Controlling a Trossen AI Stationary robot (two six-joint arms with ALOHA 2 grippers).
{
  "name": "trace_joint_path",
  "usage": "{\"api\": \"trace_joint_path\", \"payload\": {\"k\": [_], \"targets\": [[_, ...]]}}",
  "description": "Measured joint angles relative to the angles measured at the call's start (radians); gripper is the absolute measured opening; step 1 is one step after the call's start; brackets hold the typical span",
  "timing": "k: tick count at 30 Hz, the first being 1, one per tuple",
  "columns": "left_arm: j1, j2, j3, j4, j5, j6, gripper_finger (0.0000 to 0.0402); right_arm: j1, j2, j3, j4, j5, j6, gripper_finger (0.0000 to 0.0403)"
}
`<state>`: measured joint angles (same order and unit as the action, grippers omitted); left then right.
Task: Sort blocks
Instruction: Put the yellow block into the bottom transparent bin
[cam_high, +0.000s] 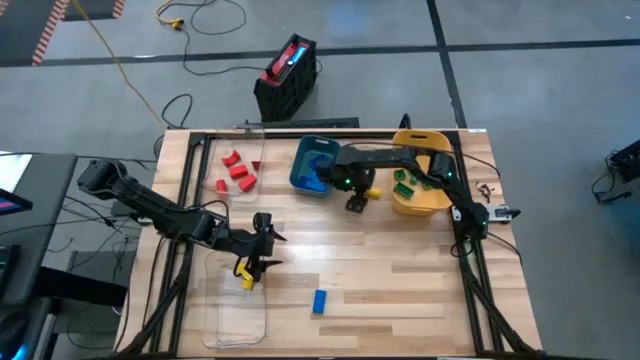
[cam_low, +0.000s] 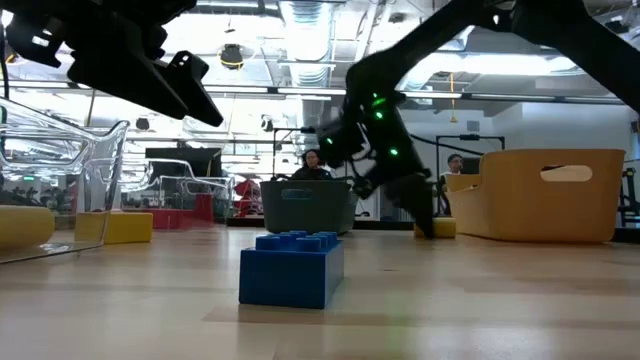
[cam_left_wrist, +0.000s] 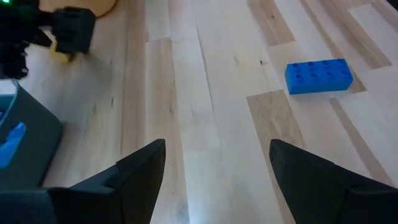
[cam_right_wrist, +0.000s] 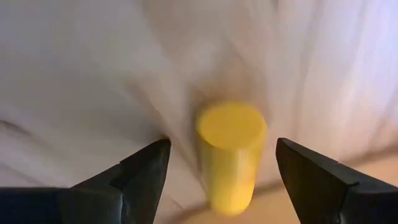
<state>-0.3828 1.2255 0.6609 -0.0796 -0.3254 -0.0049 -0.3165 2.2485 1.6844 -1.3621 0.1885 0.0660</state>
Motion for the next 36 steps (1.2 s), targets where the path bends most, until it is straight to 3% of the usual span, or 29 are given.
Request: {"api": "trace_joint_path", "payload": {"k": [8,12,15,23,27,36], "targets": [[-0.007,0.0,0.053,-0.083,-0.003,-0.024,0.028,0.015,0.0,0.004,0.04,-0.008,-0.013,0.031],[-0.013,0.0,0.064,-0.099,-0.003,-0.042,0.028,0.028,-0.001,-0.013,0.06,-0.008,0.001,0.0286],[-0.015,0.0,0.064,-0.107,-0.003,-0.052,0.028,0.045,-0.002,-0.023,0.072,-0.004,-0.002,0.0244],[-0.015,0.0,0.064,-0.109,-0.003,-0.083,0.028,0.095,-0.002,-0.024,0.056,0.006,-0.026,0.009],[-0.015,0.0,0.064,-0.11,-0.003,-0.107,0.028,0.125,-0.043,-0.027,0.092,-0.01,-0.039,0.0088],[-0.015,0.0,0.033,-0.049,-0.07,-0.134,0.028,0.202,-0.289,-0.028,0.334,-0.066,-0.068,0.0088]]}}
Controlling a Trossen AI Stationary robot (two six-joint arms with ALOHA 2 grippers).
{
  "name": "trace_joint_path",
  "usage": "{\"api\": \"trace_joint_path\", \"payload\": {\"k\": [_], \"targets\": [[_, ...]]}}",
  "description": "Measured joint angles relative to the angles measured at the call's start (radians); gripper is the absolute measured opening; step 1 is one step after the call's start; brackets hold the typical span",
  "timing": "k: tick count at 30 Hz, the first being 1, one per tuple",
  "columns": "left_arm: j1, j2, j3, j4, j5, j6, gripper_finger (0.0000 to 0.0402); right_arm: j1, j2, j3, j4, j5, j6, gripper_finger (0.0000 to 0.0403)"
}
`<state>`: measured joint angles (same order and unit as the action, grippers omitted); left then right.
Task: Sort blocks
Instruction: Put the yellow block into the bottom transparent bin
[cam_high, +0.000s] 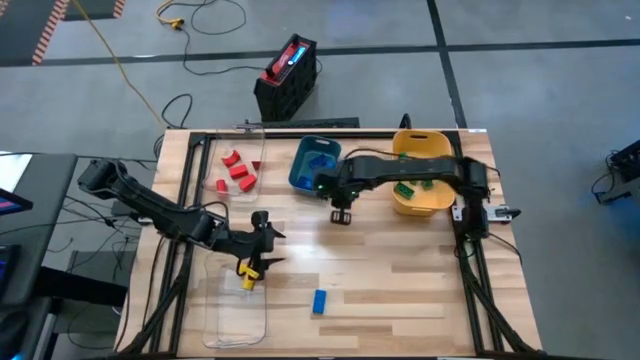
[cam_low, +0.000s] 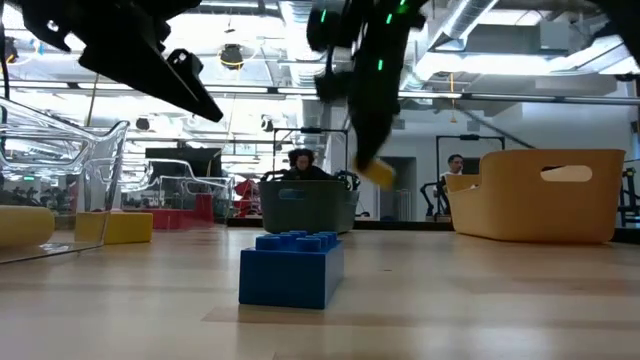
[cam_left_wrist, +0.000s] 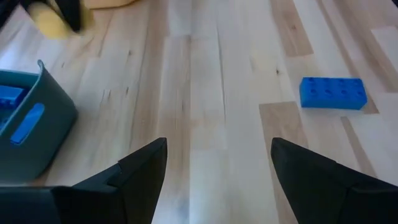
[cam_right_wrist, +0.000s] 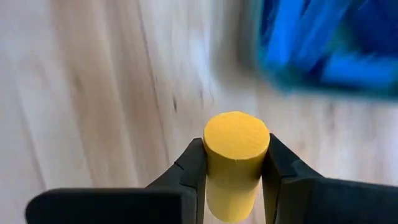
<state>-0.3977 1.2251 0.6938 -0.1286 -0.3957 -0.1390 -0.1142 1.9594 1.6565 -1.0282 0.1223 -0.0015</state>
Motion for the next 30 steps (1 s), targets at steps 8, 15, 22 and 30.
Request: {"api": "trace_joint_path", "payload": {"k": [8,15,22,30], "targets": [[-0.001,0.0,-0.084,0.226,-0.056,-0.065,0.028,0.153,-0.26,-0.278,0.659,-0.065,-0.019,0.0088],[0.0,0.002,-0.094,0.352,-0.098,-0.025,0.028,0.268,-0.319,-0.441,1.027,-0.102,-0.026,0.0088],[0.008,0.003,-0.094,0.448,-0.09,0.029,0.028,0.307,-0.264,-0.441,1.173,-0.102,-0.067,0.0088],[0.013,0.003,-0.094,0.488,-0.081,0.093,0.0272,0.306,-0.178,-0.441,1.373,-0.101,-0.163,0.0088]]}}
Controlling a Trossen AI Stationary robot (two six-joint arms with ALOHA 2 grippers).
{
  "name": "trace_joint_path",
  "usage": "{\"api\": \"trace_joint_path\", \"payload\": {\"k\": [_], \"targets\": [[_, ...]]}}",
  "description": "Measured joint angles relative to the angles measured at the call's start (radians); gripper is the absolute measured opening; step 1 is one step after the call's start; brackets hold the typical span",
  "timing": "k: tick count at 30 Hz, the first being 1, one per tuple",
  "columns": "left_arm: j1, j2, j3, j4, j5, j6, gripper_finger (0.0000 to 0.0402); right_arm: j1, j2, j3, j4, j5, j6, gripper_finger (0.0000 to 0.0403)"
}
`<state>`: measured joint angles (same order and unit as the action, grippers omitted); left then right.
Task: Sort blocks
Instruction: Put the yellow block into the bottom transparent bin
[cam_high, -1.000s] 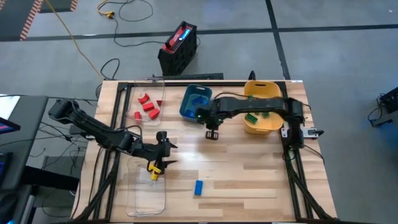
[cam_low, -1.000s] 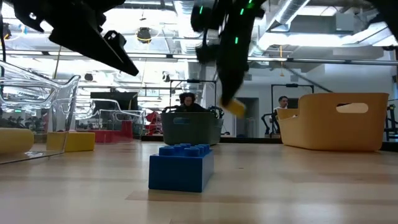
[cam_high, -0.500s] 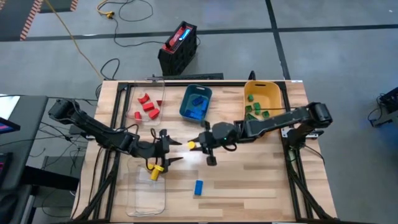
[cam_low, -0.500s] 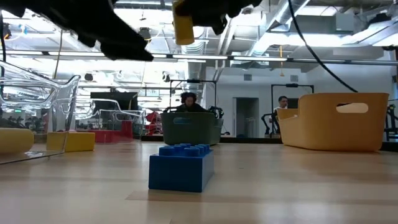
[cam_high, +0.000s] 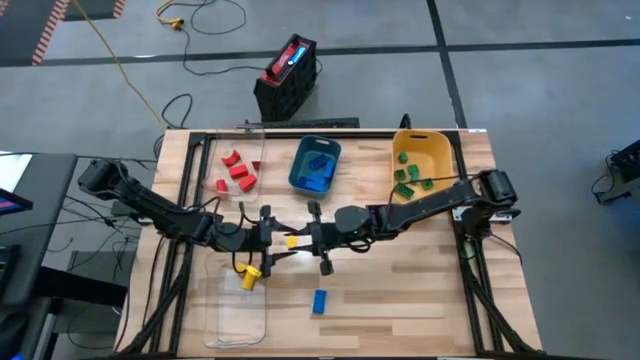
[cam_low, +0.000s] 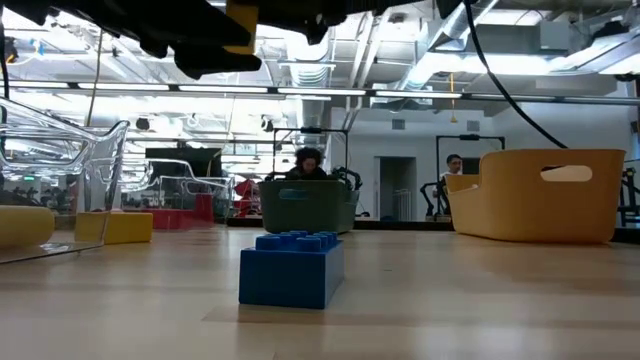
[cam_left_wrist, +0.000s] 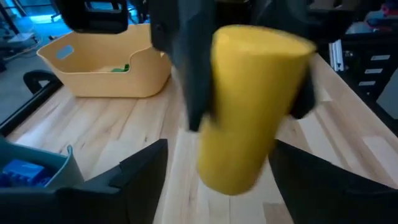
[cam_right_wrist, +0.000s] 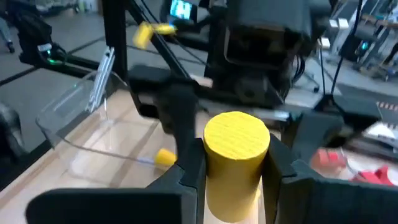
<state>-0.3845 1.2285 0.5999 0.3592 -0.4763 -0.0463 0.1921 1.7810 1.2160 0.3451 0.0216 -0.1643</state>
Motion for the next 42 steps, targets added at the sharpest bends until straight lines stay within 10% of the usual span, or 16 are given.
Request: {"api": "trace_joint_path", "payload": {"k": [8,20,28,42], "targets": [[0.005,0.0,0.0,0.016,-0.029,0.075,0.0118,-0.007,0.006,0.0,0.024,0.004,0.006,0.0092],[0.004,-0.082,0.026,-0.141,-0.027,0.028,0.0118,-0.04,-0.114,0.0,-0.19,0.008,0.065,0.0254],[-0.046,-0.231,0.256,-1.003,0.321,-0.473,0.0118,-0.071,-0.257,-0.06,-0.524,0.155,0.173,0.0264],[-0.305,0.122,0.259,-1.167,0.565,-0.903,0.0118,-0.061,-0.238,-0.277,-0.317,0.191,0.29,0.0265]]}}
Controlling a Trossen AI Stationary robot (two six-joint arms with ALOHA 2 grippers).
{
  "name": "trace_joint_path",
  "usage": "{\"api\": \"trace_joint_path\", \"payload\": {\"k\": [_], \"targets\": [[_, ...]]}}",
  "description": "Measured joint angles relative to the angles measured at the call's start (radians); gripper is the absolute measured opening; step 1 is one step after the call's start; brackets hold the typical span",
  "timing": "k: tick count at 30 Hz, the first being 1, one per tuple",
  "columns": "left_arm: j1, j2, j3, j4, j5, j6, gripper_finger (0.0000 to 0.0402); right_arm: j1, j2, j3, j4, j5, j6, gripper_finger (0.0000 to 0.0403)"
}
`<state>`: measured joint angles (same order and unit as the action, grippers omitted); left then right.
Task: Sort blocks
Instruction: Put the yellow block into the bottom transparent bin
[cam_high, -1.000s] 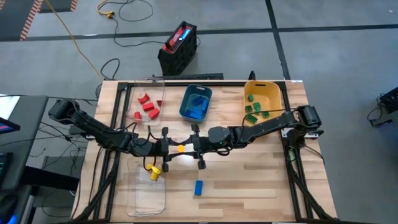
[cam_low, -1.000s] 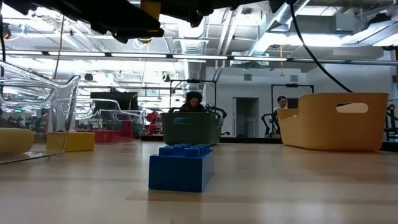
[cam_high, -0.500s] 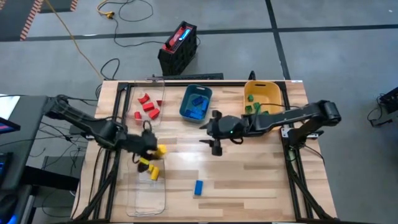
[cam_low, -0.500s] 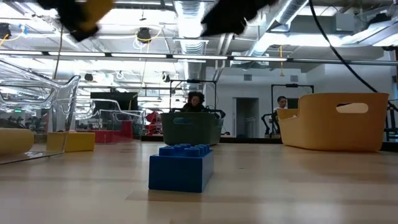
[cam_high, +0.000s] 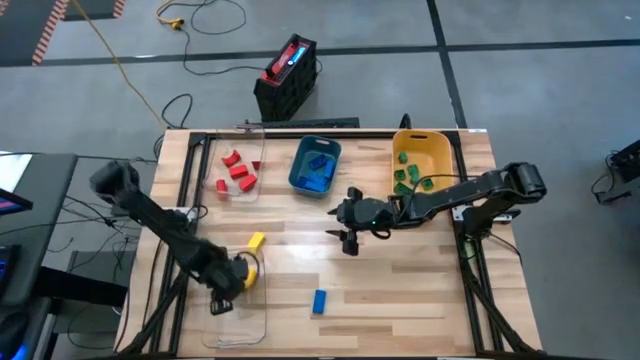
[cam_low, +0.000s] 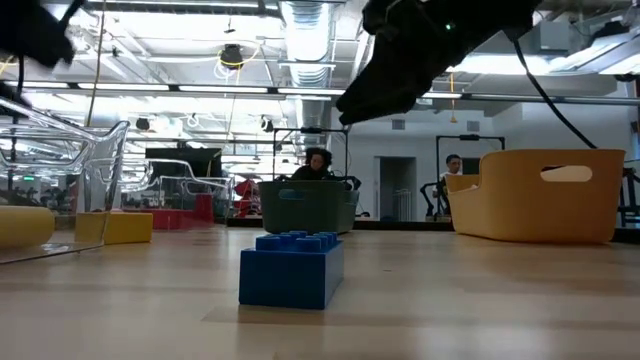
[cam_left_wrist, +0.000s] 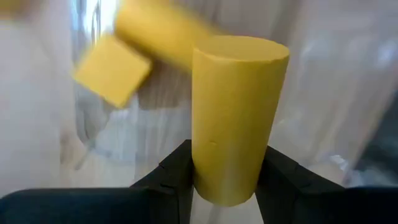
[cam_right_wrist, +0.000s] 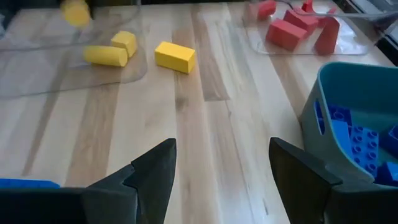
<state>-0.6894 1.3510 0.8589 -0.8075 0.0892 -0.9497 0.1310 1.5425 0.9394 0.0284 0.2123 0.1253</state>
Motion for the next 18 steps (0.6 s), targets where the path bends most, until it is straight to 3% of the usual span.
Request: {"api": "trace_joint_path", "payload": {"k": [5,13,18], "targets": [[0.001,0.146,0.014,-0.048,-0.012,-0.038,0.012,0.008,-0.006,0.0,0.021,-0.001,-0.001,0.0265],[-0.001,0.205,0.09,-0.172,-0.096,-0.046,0.0279,0.015,-0.027,0.001,0.043,0.0,0.034,0.0265],[-0.001,0.201,0.104,-0.177,-0.121,-0.038,0.0291,0.036,-0.027,0.001,0.048,0.0,0.033,0.0265]]}}
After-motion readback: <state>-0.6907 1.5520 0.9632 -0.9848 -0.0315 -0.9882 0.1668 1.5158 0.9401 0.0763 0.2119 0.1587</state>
